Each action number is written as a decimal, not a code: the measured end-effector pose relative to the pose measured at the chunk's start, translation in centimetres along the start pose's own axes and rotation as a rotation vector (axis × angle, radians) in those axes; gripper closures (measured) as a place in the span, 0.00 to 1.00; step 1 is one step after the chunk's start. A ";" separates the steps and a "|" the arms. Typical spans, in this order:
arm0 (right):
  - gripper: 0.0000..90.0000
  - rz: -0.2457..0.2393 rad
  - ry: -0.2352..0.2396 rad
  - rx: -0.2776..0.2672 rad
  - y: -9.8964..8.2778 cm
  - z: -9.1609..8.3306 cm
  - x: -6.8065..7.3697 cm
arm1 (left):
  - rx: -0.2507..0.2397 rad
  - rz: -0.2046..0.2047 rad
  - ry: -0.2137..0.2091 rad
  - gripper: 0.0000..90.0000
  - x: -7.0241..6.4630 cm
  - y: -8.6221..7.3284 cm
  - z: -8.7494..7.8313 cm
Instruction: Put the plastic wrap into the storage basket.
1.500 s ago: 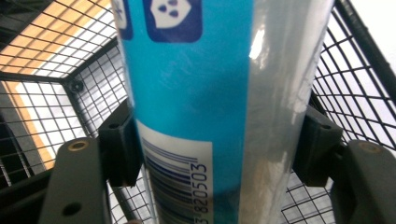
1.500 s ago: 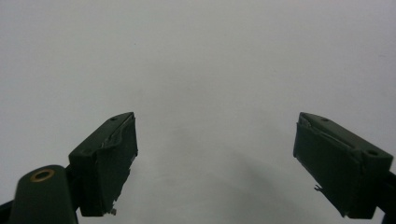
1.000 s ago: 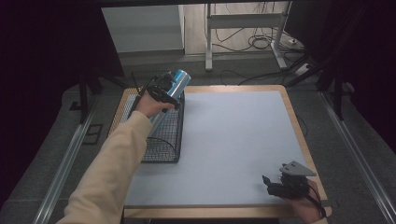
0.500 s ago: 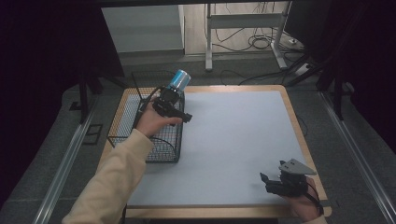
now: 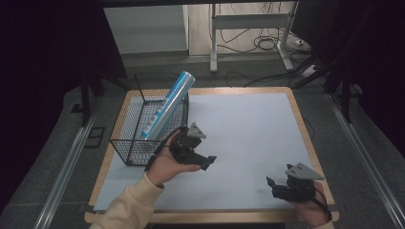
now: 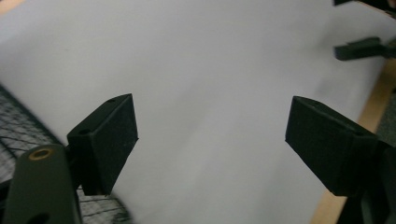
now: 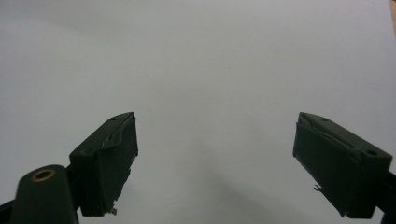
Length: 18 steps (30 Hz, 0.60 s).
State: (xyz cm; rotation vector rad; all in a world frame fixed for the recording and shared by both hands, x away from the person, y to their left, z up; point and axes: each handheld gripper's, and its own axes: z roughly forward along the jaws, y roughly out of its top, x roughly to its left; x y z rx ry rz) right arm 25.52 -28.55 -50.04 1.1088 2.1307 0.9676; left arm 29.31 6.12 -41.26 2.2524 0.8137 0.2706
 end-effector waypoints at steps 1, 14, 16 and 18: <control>0.16 0.000 0.000 0.000 0.0 0.0 0.0 | 0.000 0.000 0.000 0.19 0.0 0.0 0.0; 0.16 -0.013 -0.002 -0.006 0.0 0.0 0.0 | 0.018 -0.026 -0.060 0.19 -2.2 -5.4 1.9; 0.16 -0.015 -0.001 -0.004 -0.1 0.0 0.0 | 0.018 -0.043 -0.045 0.19 -1.7 -6.3 2.1; 0.16 -0.017 0.000 -0.003 -0.1 0.0 0.0 | 0.017 -0.054 -0.042 0.19 -1.6 -6.5 2.2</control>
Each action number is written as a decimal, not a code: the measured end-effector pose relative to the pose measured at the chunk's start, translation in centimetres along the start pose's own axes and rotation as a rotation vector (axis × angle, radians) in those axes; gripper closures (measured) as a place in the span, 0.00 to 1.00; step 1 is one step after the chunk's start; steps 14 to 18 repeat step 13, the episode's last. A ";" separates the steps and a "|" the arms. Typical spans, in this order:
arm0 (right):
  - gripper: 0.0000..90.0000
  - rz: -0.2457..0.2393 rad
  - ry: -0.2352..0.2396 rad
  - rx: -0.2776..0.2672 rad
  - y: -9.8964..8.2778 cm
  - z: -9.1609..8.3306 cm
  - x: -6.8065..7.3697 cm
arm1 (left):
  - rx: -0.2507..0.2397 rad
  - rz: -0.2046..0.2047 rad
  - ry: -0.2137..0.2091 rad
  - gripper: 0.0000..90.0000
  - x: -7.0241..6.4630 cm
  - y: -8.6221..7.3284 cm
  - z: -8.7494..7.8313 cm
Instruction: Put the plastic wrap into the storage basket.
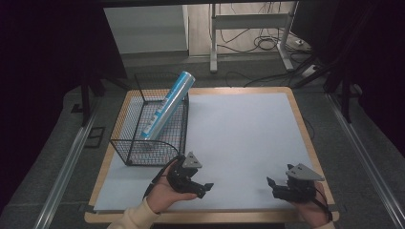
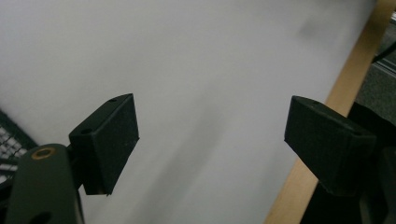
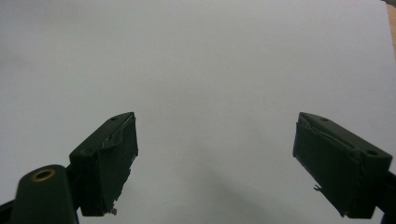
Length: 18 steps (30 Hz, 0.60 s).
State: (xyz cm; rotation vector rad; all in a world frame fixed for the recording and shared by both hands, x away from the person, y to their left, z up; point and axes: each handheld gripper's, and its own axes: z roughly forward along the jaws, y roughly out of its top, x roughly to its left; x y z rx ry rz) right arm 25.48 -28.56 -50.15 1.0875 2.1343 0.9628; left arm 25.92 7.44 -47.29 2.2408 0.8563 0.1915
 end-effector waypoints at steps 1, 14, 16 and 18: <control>0.16 0.000 0.000 0.000 0.0 0.0 0.0 | -0.001 -0.010 0.006 0.19 0.2 -0.2 0.1; 0.16 -0.008 0.011 -0.007 0.0 0.2 0.0 | 0.012 -0.028 0.008 0.19 0.8 -0.7 0.4; 0.16 -0.008 0.011 -0.007 0.0 0.2 0.0 | 0.012 -0.028 0.008 0.19 0.8 -0.7 0.4; 0.16 -0.008 0.011 -0.007 0.0 0.2 0.0 | 0.012 -0.028 0.008 0.19 0.8 -0.7 0.4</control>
